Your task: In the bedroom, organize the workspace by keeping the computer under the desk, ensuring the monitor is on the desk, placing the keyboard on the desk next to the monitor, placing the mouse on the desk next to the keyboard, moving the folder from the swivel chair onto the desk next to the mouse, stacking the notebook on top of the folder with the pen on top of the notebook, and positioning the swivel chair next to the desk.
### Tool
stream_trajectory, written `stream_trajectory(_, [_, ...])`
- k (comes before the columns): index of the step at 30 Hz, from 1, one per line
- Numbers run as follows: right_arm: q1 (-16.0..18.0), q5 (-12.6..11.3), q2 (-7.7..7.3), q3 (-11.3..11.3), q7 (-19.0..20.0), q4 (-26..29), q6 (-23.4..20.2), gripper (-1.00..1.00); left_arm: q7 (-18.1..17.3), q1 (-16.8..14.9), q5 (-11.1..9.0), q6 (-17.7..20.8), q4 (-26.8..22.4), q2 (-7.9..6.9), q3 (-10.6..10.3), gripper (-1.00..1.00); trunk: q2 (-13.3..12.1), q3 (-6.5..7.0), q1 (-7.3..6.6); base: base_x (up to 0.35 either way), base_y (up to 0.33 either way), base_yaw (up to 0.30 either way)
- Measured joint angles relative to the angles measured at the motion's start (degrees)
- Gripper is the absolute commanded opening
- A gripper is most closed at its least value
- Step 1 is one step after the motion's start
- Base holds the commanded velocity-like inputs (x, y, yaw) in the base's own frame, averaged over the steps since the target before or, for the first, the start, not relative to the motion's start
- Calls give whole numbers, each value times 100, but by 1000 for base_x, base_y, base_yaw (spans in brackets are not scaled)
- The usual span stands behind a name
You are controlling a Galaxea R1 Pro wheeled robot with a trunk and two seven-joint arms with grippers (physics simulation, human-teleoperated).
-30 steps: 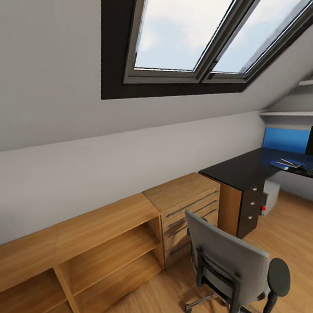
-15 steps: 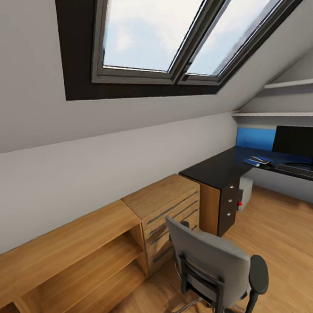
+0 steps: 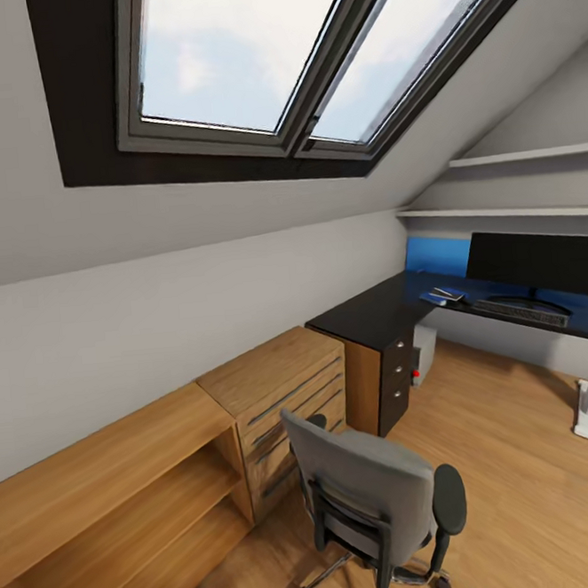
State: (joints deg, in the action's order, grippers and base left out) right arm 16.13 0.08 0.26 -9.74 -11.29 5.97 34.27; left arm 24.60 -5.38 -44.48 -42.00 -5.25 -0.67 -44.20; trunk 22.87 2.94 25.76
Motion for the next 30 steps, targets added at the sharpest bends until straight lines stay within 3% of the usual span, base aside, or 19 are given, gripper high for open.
stream_trajectory(8, [0,0,0,2,2,7,4,100,0,0,0,-2,0,0,-3,100,0,-39,0,0,30,-226])
stream_trajectory(23, [-1,0,-4,3,4,9,9,100,0,-1,0,-8,2,1,-4,100,0,-94,0,0,314,-236])
stream_trajectory(30, [0,0,-6,2,3,8,10,100,0,0,0,-2,0,0,-2,100,0,-97,0,0,108,-252])
